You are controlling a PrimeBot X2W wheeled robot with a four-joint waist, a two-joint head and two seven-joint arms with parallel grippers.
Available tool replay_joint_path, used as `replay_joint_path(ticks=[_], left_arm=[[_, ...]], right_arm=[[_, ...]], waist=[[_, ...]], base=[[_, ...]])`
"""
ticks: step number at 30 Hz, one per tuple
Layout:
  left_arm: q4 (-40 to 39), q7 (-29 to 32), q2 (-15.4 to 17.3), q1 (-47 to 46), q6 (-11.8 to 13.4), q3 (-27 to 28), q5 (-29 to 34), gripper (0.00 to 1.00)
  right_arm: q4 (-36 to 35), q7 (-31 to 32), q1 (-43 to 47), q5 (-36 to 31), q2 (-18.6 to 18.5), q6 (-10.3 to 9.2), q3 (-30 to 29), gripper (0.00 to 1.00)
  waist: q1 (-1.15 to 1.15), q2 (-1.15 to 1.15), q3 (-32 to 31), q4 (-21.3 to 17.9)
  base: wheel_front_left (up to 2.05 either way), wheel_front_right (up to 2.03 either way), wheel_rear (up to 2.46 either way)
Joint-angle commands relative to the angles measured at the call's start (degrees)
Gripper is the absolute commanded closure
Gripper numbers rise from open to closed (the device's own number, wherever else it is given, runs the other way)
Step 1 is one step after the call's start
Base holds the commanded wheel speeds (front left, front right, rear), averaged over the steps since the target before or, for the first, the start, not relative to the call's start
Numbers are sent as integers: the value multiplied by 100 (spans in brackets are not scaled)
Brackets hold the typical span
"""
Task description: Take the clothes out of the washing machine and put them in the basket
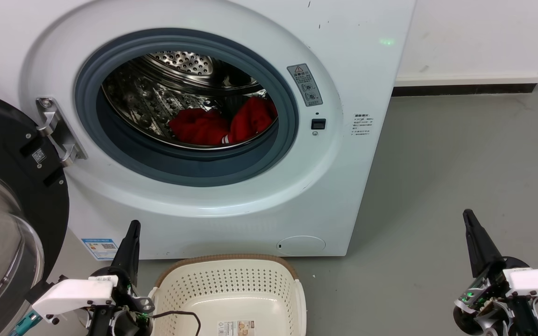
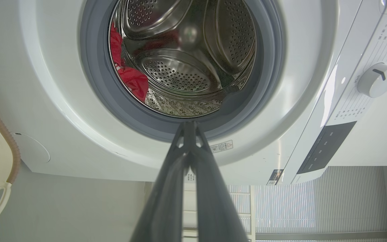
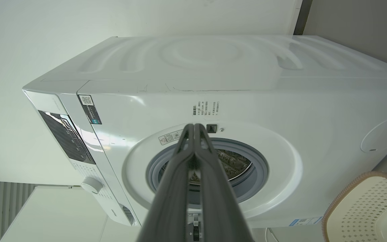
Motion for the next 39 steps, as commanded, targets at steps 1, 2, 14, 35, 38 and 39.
replay_joint_path(ticks=[1, 2, 14, 35, 38, 39], left_arm=[[-8, 10, 7, -31, -18, 5, 0, 100], [-8, 10, 7, -31, -18, 5, 0, 100], [-8, 10, 7, -31, -18, 5, 0, 100], [18, -188, -12, 215, 2, -66, 102, 0], [-40, -273, -12, 261, 2, -69, 188, 0], [-53, -301, -11, 276, 1, -66, 234, 0]], right_arm=[[7, 6, -71, 22, -5, -4, -3, 100], [7, 6, -71, 22, -5, -4, -4, 100], [7, 6, -71, 22, -5, -3, -4, 100], [37, -187, 199, -91, 13, -1, 121, 0], [-11, -272, 242, -154, 12, -1, 150, 0], [-14, -300, 256, -184, 12, -1, 151, 0]], waist=[[0, 0, 0, 0], [0, 0, 0, 0], [0, 0, 0, 0], [0, 0, 4, 0], [0, 0, 3, -1], [0, 0, 3, -2]], base=[[0, 0, 0], [0, 0, 0], [0, 0, 0], [0, 0, 0], [0, 0, 0], [0, 0, 0]])
